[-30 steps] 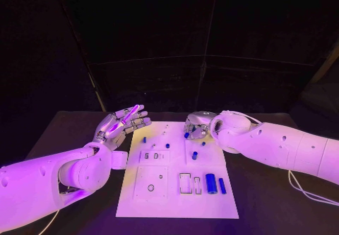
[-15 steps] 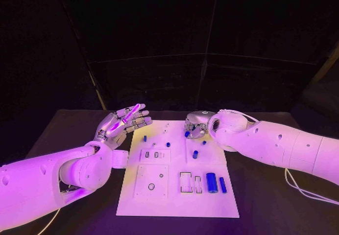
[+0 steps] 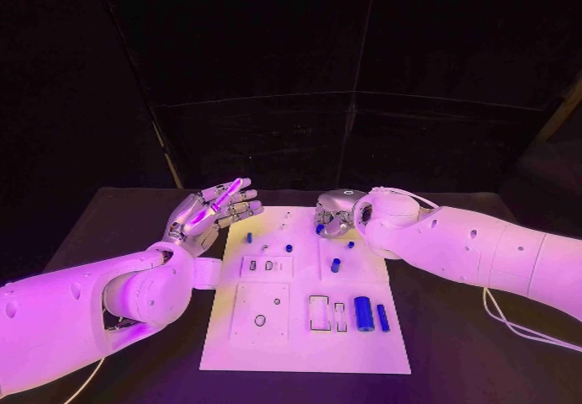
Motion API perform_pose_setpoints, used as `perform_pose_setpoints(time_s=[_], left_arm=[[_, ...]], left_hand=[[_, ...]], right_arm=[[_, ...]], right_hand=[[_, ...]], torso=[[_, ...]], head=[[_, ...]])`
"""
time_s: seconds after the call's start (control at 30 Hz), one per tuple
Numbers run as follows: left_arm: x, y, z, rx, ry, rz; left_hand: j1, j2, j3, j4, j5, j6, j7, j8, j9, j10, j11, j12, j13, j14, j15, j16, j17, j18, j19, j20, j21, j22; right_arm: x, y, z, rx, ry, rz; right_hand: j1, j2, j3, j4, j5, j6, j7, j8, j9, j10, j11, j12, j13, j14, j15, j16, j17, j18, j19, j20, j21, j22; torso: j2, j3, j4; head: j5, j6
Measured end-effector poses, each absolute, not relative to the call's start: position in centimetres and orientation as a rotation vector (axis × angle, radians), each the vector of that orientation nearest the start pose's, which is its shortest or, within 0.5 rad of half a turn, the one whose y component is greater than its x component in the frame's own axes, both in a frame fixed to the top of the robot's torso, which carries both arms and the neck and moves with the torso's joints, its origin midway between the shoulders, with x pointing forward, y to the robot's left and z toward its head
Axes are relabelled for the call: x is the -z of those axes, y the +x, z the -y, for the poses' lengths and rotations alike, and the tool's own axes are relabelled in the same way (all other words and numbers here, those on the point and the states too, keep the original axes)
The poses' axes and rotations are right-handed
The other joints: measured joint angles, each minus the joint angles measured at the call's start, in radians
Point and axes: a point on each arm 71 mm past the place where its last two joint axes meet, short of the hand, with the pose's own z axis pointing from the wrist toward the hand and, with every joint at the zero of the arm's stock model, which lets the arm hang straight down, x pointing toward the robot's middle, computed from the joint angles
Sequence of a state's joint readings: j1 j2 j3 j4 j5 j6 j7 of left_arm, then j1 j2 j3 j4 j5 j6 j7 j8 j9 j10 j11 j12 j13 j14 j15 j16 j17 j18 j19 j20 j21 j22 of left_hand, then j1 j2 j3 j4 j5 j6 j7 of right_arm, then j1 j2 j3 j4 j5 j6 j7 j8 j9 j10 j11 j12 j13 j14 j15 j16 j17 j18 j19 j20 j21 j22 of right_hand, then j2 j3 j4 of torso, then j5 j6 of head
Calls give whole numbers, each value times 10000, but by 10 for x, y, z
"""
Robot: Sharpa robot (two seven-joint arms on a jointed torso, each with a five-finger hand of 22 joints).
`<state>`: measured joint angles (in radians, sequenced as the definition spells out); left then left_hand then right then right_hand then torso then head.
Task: Assemble the parts on the task board
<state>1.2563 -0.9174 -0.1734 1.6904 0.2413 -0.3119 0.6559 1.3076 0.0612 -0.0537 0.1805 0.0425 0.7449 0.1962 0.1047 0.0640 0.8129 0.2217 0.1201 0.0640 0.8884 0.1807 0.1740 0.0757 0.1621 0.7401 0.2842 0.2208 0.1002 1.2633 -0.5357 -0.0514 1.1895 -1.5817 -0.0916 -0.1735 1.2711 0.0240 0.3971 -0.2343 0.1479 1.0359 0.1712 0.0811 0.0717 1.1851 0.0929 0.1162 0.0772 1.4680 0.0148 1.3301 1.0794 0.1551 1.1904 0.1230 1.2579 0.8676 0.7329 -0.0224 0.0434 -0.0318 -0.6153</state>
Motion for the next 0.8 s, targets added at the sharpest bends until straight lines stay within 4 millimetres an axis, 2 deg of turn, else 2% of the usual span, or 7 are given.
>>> perform_pose_setpoints(time_s=[0.07,0.1,0.3,0.43,0.8], left_arm=[[178,451,-207,17173,-12354,-12341],[178,451,-207,17176,-12353,-12344],[177,451,-207,17180,-12354,-12359],[177,452,-208,17158,-12354,-12352],[177,454,-205,17202,-12336,-12403]], left_hand=[[0,0,0,0,0,-25,-19,0,-8,0,0,-45,0,0,0,-45,0,0,21,21,-36,0],[0,0,0,0,0,-76,-30,0,-14,0,0,-46,0,0,0,-45,0,0,32,32,-40,0],[0,0,0,0,0,-73,-33,0,-14,0,0,-46,0,0,0,-45,0,0,37,37,-39,1],[0,0,0,0,0,-73,-33,0,-13,0,0,-46,0,0,0,-45,1,0,37,37,-39,0],[0,0,0,1,0,-72,-34,0,-12,1,-1,-46,0,37,37,-44,-10,-1,37,37,-39,-15]], right_arm=[[187,548,137,-4383,-3354,-17821],[186,548,137,-4378,-3347,-17801],[184,546,135,-4505,-3285,-17448],[179,546,131,-4721,-3093,-16882],[171,554,110,-5171,-2424,-15519]], right_hand=[[17,17,65,22,-27,109,-55,34,2,90,-52,84,22,-17,-35,15,4,-17,40,-40,23,47],[21,21,104,32,-27,169,-65,59,4,145,-70,102,40,-28,-46,47,11,-156,54,-54,45,69],[32,30,187,91,-45,320,-145,107,71,290,-145,152,87,-29,-117,49,27,-158,85,-92,85,117],[32,30,240,143,-222,452,-187,106,71,353,-178,198,112,-29,-117,116,68,-158,50,-127,87,162],[30,27,269,173,-432,454,-186,79,76,353,-178,197,133,5,-151,155,80,-156,85,-162,151,163]], torso=[[0,-2,0],[0,-4,0],[2,-6,0],[3,-9,1],[27,-26,37]], head=[[-1,-8],[-1,-10],[21,-8],[35,26],[41,61]])
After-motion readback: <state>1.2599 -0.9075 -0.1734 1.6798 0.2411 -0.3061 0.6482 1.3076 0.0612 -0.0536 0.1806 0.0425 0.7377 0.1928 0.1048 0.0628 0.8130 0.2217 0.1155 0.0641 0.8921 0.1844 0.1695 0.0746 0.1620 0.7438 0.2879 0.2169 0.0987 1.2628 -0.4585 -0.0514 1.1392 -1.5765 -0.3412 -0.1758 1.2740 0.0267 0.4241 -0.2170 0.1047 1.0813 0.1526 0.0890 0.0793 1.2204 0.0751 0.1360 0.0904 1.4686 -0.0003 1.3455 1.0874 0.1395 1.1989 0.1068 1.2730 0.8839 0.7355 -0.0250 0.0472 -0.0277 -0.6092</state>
